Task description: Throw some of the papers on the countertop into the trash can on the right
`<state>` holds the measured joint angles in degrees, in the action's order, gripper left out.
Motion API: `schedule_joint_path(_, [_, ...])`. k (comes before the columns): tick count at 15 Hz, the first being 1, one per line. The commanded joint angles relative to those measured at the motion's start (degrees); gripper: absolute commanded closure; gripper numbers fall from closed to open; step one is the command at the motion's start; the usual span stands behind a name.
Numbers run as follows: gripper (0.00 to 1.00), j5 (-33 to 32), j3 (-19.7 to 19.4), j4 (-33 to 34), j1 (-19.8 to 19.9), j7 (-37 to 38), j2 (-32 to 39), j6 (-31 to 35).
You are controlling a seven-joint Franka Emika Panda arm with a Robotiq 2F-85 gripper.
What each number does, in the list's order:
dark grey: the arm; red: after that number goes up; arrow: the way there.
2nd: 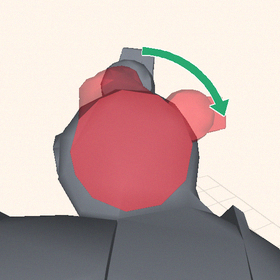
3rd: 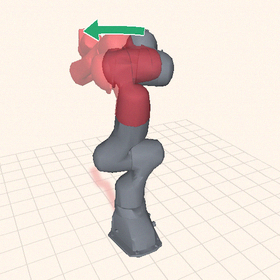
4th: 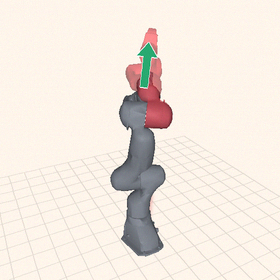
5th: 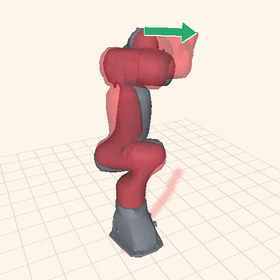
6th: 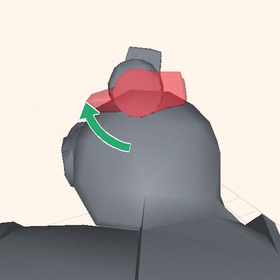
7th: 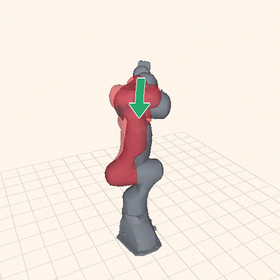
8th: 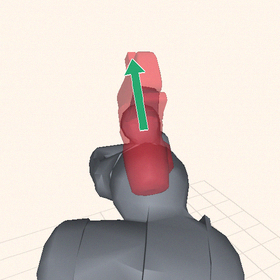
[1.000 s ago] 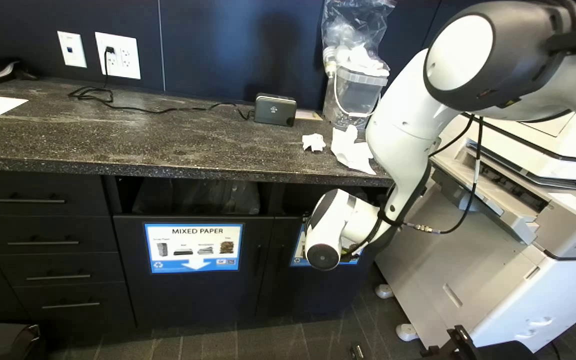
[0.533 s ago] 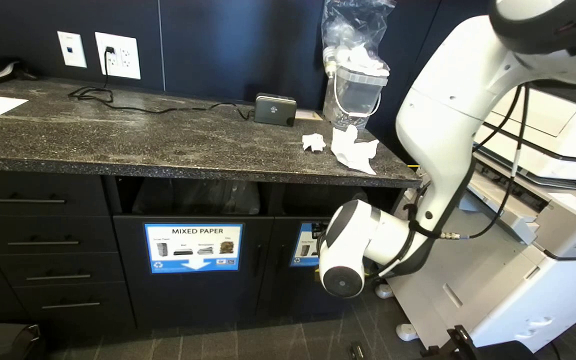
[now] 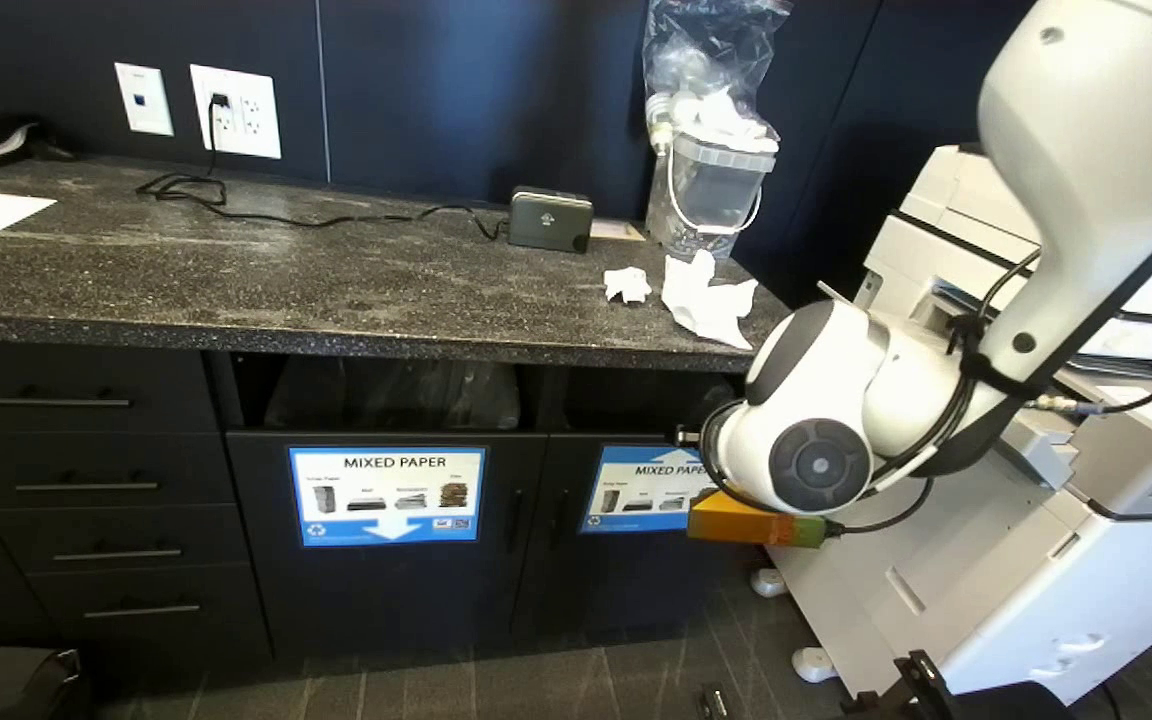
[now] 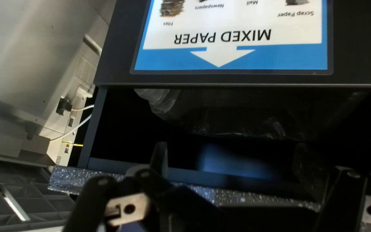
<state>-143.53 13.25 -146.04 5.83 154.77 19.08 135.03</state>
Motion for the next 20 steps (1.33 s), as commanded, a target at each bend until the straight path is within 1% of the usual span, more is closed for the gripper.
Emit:
schedule_joint_path(1, [0.00, 1.08, 0.26, -4.33, 3.35, -3.19, -14.44, 16.00])
schedule_joint_path(3, [0.00, 3.57, -0.36, -4.78, 4.83, -7.20, -19.87, 25.98])
schedule_joint_path(4, [0.00, 5.94, -1.07, -5.23, 5.46, -10.47, -22.42, 31.04])
schedule_joint_path(5, [0.00, 8.81, -5.83, -5.73, 2.37, -14.48, -25.13, 36.17])
schedule_joint_path(6, [0.00, 12.01, -8.35, -6.75, 2.96, -20.23, -27.87, 41.37])
schedule_joint_path(7, [0.00, 13.63, -11.09, -8.33, 3.46, -24.26, -29.16, 44.69])
schedule_joint_path(8, [0.00, 15.41, -7.57, -9.88, 10.22, -28.65, -29.93, 47.69])
schedule_joint_path(9, [0.00, 17.29, -7.26, -11.57, 13.39, -32.80, -30.90, 49.65])
schedule_joint_path(11, [0.00, 22.14, -3.49, -15.92, 22.48, -41.13, -31.82, 51.02])
schedule_joint_path(12, [0.00, 17.90, -0.23, -11.26, 27.09, -37.70, -26.17, 51.07])
schedule_joint_path(14, [0.00, 18.60, 4.68, -12.91, 34.93, -39.34, -26.15, 50.19])
schedule_joint_path(15, [0.00, 18.23, 0.19, -12.89, 28.59, -37.78, -27.52, 49.45])
schedule_joint_path(16, [0.00, 18.22, 1.13, -12.79, 30.47, -38.03, -26.72, 49.39])
schedule_joint_path(20, [0.00, 18.22, 0.78, -12.64, 29.43, -38.00, -26.42, 49.33])
